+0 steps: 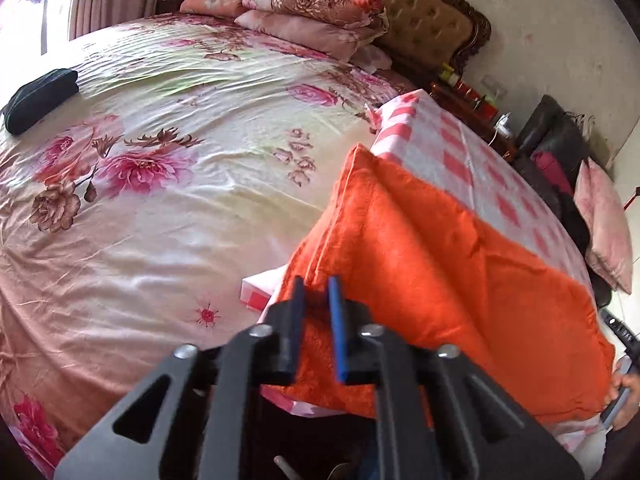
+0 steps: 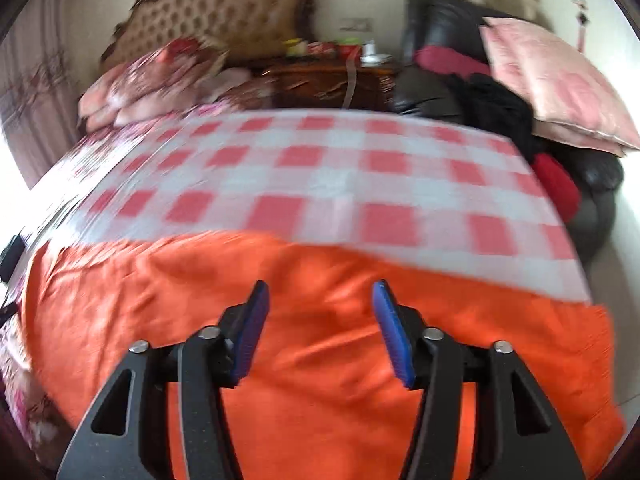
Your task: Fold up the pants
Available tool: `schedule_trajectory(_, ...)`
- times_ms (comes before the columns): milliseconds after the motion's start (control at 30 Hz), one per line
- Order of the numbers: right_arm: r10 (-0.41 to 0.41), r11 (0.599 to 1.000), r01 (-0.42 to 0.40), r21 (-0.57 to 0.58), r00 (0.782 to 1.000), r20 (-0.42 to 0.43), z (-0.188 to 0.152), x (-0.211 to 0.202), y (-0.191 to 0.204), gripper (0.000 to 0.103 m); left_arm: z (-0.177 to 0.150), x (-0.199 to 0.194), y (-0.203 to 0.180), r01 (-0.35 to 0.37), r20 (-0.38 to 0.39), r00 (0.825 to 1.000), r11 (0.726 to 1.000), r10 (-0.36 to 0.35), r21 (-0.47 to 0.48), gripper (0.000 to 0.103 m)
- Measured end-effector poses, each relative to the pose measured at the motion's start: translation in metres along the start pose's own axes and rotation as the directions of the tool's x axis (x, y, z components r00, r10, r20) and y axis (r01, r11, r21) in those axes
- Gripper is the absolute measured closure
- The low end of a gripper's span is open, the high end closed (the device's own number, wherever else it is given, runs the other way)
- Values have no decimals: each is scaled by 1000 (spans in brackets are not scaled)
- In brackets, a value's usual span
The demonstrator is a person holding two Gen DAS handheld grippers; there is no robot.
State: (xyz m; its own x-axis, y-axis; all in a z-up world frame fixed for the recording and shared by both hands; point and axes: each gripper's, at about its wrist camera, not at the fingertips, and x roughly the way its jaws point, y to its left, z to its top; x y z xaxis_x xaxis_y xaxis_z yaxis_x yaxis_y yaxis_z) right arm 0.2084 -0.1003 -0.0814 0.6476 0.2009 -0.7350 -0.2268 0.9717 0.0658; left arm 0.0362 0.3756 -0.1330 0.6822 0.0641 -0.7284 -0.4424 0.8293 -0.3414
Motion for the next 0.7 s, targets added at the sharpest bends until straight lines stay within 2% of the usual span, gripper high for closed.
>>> schedule_trajectory(100,33,998,-34,-54,999,-30,-10,7,43,45,5,-27,0,-3,56,998,1000,1,27,94)
schedule_trajectory(167,38,993,-45,-107,997,-63,-18,17,69,44,3,-44,1,10,66,998,1000,-11,22,94)
schedule_trajectory(233,39,993,-49,-111,995,-88,-25,21,81,44,-3,-54,7,24,62,998,1000,-23,-6,94)
schedule_trajectory(333,55,993,-68,-93,990,-129,-33,28,88,43,-20,-49,21,17,30,999,998,-15,-60,94)
schedule_trajectory(500,32,988,-50,-146,991,-129,-39,25,97,40,-39,-19,43,34,-39,998,989,-40,-145,93)
schedule_trajectory(600,33,989,-52,-140,991,-133,-40,15,101,40,-45,-8,55,36,-81,995,979,-54,-203,86)
schedule_trajectory(633,68,986,-86,-143,990,-126,-40,8,107,40,-49,-5,66,66,-87,992,963,-91,-262,72)
schedule_trajectory(667,88,981,-107,-161,989,-122,-42,3,114,40,-53,-3,74,96,-81,989,945,-127,-313,66)
schedule_trajectory(700,95,974,-117,-195,989,-115,-45,-3,124,40,-58,-2,88,159,-54,979,905,-196,-394,61)
